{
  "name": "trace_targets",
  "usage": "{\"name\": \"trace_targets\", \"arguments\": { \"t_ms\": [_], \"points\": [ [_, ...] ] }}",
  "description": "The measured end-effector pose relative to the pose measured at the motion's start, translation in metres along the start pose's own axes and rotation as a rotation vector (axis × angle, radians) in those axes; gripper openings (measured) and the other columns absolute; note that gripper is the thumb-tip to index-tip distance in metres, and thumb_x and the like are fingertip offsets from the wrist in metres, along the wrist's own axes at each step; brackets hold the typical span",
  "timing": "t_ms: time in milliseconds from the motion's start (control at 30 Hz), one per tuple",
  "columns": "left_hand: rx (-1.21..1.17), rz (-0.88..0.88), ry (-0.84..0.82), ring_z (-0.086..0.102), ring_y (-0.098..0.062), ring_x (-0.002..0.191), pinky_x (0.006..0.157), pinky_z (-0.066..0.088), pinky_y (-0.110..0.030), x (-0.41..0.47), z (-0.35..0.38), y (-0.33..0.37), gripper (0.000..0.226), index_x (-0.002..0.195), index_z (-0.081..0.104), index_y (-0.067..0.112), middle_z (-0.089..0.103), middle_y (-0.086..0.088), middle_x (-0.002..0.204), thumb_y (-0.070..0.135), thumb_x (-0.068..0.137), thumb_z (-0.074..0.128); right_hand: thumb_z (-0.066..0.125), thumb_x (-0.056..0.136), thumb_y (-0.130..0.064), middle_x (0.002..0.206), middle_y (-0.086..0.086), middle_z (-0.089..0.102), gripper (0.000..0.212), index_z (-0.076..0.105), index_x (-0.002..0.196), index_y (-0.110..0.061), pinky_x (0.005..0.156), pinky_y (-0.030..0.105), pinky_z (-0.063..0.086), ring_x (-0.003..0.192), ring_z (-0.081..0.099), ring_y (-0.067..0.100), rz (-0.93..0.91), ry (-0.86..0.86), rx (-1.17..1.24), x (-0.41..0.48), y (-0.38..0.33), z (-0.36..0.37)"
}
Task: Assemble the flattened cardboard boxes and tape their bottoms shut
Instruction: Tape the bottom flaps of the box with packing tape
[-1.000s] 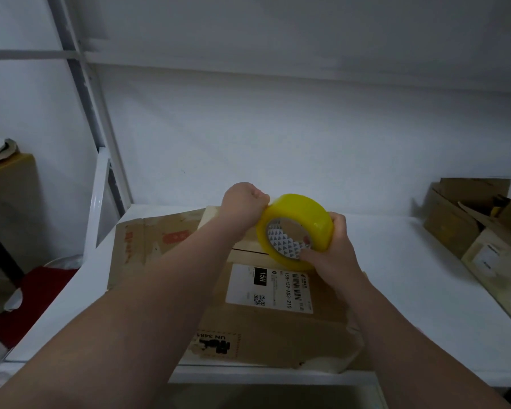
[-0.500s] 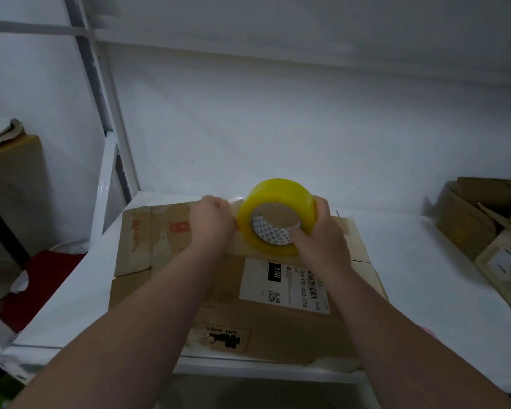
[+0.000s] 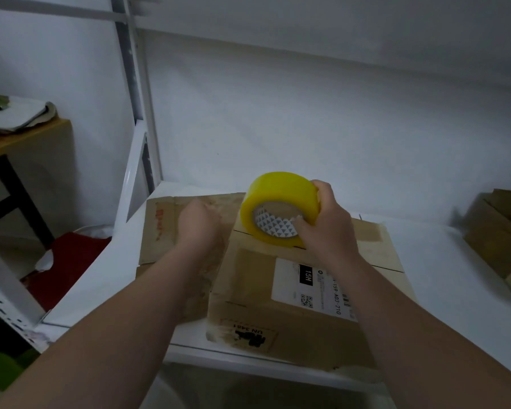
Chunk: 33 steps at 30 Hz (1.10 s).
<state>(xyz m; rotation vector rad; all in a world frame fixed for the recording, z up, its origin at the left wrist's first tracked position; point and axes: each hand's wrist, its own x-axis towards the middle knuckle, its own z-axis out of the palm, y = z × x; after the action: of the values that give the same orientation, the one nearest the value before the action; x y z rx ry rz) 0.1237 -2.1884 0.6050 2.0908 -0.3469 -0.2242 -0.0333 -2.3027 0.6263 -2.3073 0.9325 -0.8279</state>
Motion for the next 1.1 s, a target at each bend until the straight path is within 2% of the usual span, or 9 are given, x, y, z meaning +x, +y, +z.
{"name": "trace_targets", "arguments": {
  "t_ms": [67, 133, 267, 500, 733, 800, 900, 967, 1100],
  "points": [
    [0.067, 0.023, 0.000, 0.059, -0.040, 0.100, 0.080, 0.050, -0.043, 0.005, 0.000, -0.011, 0.030, 0.076, 0.054, -0.001, 0.062, -0.023, 0.091, 0.009, 0.099, 0.037, 0.060, 0.083, -0.019, 0.094, -0.001, 0.055, 0.055, 0.036, 0.131, -0.031, 0.062, 0.030, 0.040, 0.082, 0.055, 0.021, -0.056, -0.005, -0.078, 0.003, -0.006, 0.000],
    [0.058, 0.021, -0.014, 0.059, -0.040, 0.096, 0.078, 0.050, -0.045, 0.012, 0.007, -0.026, 0.030, 0.092, 0.058, -0.008, 0.062, -0.026, 0.097, 0.014, 0.099, 0.038, 0.058, 0.083, -0.020, 0.099, 0.001, 0.056, 0.055, 0.036, 0.132, -0.032, 0.063, 0.031, 0.040, 0.085, 0.055, 0.023, -0.073, -0.013, -0.111, 0.005, -0.011, 0.004],
    [0.104, -0.015, -0.128, 0.039, -0.020, 0.048, 0.045, 0.031, -0.029, 0.012, 0.019, -0.038, 0.034, 0.068, 0.056, 0.003, 0.041, -0.007, 0.054, 0.014, 0.096, 0.040, 0.056, 0.084, -0.020, 0.110, 0.002, 0.054, 0.063, 0.032, 0.140, -0.037, 0.069, 0.033, 0.043, 0.091, 0.053, 0.021, -0.091, -0.020, -0.101, 0.007, -0.013, 0.011],
    [0.158, 0.046, -0.291, 0.030, -0.012, 0.046, 0.038, 0.025, -0.018, 0.007, 0.027, -0.041, 0.044, 0.055, 0.035, 0.012, 0.034, -0.001, 0.052, 0.012, 0.098, 0.042, 0.055, 0.084, -0.015, 0.109, 0.002, 0.053, 0.065, 0.032, 0.140, -0.039, 0.069, 0.033, 0.044, 0.088, 0.052, 0.020, -0.126, -0.002, -0.057, 0.008, -0.011, 0.018],
    [0.314, 0.026, -0.589, 0.043, -0.017, 0.052, 0.048, 0.035, -0.025, 0.013, 0.025, -0.048, 0.018, 0.089, 0.059, 0.004, 0.056, -0.010, 0.073, 0.015, 0.096, 0.048, 0.056, 0.083, -0.013, 0.106, 0.003, 0.055, 0.068, 0.032, 0.141, -0.039, 0.070, 0.037, 0.049, 0.086, 0.055, 0.022, -0.116, 0.021, -0.027, 0.008, -0.009, 0.021],
    [0.430, 0.100, -0.540, 0.050, -0.018, 0.057, 0.055, 0.045, -0.031, 0.012, 0.021, -0.052, 0.015, 0.088, 0.062, 0.008, 0.062, -0.009, 0.078, 0.014, 0.094, 0.048, 0.057, 0.083, -0.013, 0.106, 0.002, 0.056, 0.068, 0.032, 0.141, -0.040, 0.069, 0.037, 0.049, 0.086, 0.056, 0.022, -0.114, 0.017, -0.028, 0.009, -0.009, 0.020],
    [-0.036, 0.153, -0.333, 0.060, -0.024, 0.071, 0.074, 0.052, -0.043, 0.004, 0.008, -0.038, 0.026, 0.080, 0.069, 0.007, 0.068, -0.011, 0.079, 0.005, 0.081, 0.043, 0.057, 0.083, -0.013, 0.105, 0.002, 0.056, 0.068, 0.031, 0.140, -0.041, 0.069, 0.037, 0.050, 0.086, 0.056, 0.022, -0.112, 0.015, -0.022, 0.008, -0.007, 0.020],
    [-0.484, 0.067, -0.527, 0.065, -0.024, 0.080, 0.075, 0.053, -0.039, -0.010, -0.002, -0.018, 0.037, 0.089, 0.070, 0.012, 0.071, -0.009, 0.086, -0.002, 0.074, 0.040, 0.057, 0.083, -0.013, 0.106, 0.002, 0.056, 0.068, 0.030, 0.140, -0.041, 0.070, 0.038, 0.051, 0.087, 0.056, 0.022, -0.106, 0.020, -0.016, 0.008, -0.006, 0.021],
    [-0.412, -0.014, -0.767, 0.062, -0.024, 0.094, 0.077, 0.052, -0.037, -0.025, 0.002, -0.013, 0.036, 0.104, 0.062, 0.025, 0.066, -0.006, 0.101, -0.004, 0.085, 0.052, 0.058, 0.083, -0.012, 0.109, 0.002, 0.058, 0.069, 0.031, 0.141, -0.038, 0.073, 0.038, 0.050, 0.089, 0.057, 0.023, -0.094, 0.033, 0.019, 0.008, -0.007, 0.023]
  ]
}}
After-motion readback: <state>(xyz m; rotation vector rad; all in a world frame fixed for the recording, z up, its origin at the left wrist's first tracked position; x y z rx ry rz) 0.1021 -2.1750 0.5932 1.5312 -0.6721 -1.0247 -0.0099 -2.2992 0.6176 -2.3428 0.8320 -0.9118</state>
